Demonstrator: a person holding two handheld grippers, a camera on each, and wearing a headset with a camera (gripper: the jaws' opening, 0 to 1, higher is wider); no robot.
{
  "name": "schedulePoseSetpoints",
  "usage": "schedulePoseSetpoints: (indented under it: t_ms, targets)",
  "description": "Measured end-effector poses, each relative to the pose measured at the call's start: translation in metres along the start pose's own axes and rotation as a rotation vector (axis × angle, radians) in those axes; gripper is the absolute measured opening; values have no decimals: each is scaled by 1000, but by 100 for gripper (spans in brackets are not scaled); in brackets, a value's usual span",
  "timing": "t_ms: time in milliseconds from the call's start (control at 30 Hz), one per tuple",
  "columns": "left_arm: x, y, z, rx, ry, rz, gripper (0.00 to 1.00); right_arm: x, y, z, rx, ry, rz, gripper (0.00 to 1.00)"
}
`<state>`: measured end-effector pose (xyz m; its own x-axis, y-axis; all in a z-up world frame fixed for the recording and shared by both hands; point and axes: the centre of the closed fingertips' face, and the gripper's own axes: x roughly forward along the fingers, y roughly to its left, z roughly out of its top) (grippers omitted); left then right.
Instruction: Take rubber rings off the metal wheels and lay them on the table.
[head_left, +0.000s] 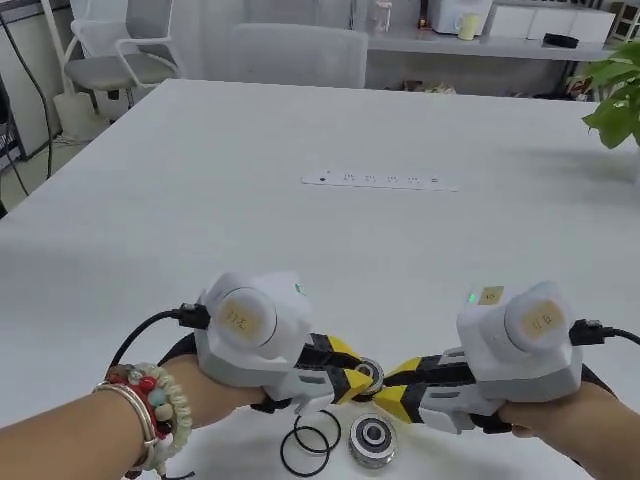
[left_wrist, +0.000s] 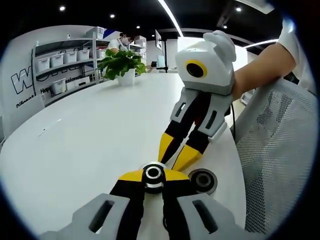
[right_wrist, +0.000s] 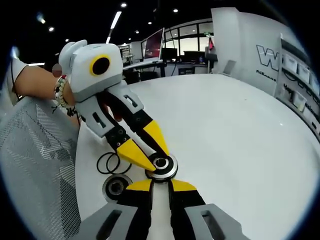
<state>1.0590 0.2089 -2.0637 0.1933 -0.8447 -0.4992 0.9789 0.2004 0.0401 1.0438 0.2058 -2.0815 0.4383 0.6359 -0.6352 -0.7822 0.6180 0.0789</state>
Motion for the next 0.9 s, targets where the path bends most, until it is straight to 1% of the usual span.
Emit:
schedulePoseSetpoints:
  t_ms: [100,167,233,267,300,367,400,600,900]
  targets:
    - [0,0,0,1,0,-1,8,0,0,0,17,-1,-4,10]
    - [0,0,0,2,-1,-2,8,0,-1,0,26,-6,-11,12]
    - [0,0,0,2,-2,-3,8,3,1,5,80,-38,0,21]
    - [0,0,1,2,-2,-3,8,4,-2,5,62,-29,-14,23]
    - [0,0,1,1,-3,-3,8,6,0,7,57,-31,-16,24]
    - [0,1,1,0,-3,-1,8,9,-2,11,13,-43,-30,25]
    - [0,1,1,0,-3,0,8,10,-1,11,15,-48,-31,26]
    - [0,2,1,-1,-4,1,8,8,-2,8,-13,-31,-14,22]
    - [0,2,1,-10,-3,5,8,4,-2,4,-24,-14,2,16]
